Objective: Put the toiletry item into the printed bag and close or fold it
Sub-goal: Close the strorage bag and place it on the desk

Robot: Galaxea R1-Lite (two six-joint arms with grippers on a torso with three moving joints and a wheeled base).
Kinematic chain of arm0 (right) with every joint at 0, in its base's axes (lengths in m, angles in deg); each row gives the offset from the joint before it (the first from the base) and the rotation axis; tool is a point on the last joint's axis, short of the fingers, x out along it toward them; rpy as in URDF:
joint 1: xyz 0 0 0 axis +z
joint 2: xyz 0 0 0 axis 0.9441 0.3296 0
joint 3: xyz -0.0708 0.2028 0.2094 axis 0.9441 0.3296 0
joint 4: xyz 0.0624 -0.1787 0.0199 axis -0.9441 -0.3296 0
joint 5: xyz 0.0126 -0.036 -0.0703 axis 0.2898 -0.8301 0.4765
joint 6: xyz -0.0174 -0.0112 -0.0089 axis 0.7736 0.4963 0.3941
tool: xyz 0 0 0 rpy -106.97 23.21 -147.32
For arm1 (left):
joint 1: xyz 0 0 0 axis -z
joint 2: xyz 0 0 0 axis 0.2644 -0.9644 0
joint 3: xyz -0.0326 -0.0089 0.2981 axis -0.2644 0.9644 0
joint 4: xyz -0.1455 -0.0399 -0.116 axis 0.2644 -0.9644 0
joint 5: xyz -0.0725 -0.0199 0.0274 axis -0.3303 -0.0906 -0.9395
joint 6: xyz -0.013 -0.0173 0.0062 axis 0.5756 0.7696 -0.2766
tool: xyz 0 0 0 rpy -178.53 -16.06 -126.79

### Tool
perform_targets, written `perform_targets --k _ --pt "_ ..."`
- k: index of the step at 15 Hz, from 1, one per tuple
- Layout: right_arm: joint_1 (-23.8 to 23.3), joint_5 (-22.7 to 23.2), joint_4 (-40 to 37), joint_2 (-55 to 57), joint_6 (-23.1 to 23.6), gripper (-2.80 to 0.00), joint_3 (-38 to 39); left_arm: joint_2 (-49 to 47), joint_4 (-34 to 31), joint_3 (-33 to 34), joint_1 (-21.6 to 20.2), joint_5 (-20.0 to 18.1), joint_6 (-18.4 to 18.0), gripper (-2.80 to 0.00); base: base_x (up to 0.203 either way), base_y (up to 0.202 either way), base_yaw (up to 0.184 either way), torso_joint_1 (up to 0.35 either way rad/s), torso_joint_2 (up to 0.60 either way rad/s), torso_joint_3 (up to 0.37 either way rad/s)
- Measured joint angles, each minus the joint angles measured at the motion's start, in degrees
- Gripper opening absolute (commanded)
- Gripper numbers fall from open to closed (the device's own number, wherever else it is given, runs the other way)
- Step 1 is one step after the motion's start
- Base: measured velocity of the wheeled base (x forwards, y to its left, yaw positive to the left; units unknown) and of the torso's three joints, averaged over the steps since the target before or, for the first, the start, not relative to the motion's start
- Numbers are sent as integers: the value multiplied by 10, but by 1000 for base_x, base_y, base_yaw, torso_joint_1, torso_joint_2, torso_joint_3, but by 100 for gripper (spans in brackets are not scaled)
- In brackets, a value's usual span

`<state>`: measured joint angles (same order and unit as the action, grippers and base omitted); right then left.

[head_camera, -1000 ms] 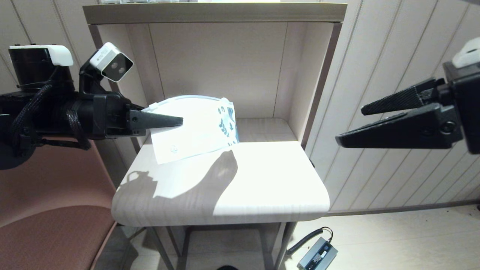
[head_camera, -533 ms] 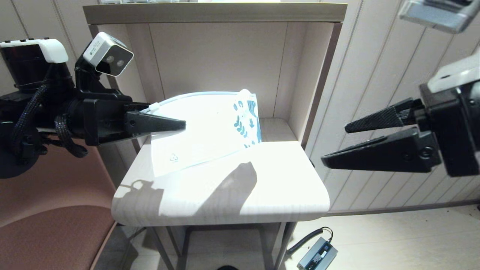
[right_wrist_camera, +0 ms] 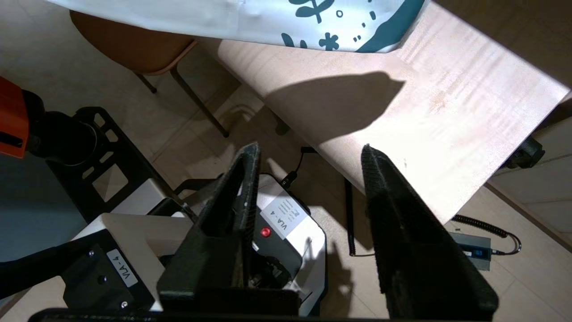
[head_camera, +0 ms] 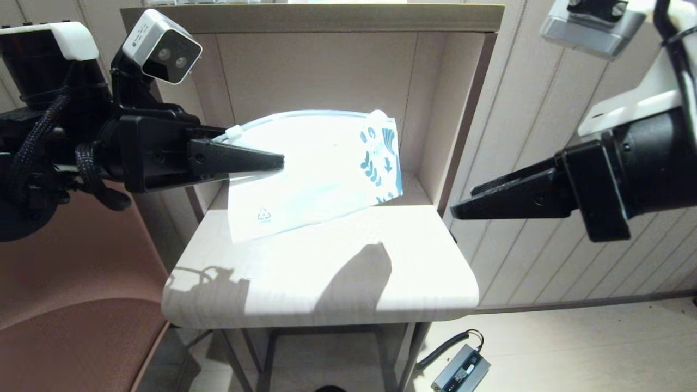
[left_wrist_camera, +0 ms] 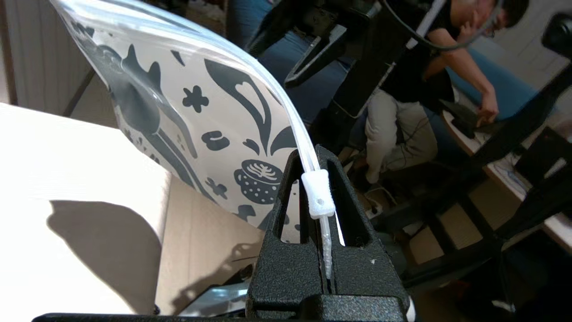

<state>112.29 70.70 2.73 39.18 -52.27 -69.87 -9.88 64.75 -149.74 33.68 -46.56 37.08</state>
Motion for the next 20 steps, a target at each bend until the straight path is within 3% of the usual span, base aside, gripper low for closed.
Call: perform_targets --k 3,12,15,18,20 --pt "0 -2 9 4 0 -280 -2 3 -68 -32 0 58 0 -280 0 0 0 0 0 0" --pt "-1 -19 25 13 1 -280 -12 -2 -110 -70 4 122 -4 -280 0 0 0 0 0 0" --pt "0 -21 26 19 1 -280 -12 3 -110 -64 5 123 -8 -280 0 0 0 0 0 0" --pt "-1 -21 26 22 -1 -280 -19 14 -106 -44 6 122 -42 -280 0 0 0 0 0 0" --pt "-1 -21 26 22 -12 -280 -23 25 -104 -18 15 119 -83 -280 0 0 0 0 0 0"
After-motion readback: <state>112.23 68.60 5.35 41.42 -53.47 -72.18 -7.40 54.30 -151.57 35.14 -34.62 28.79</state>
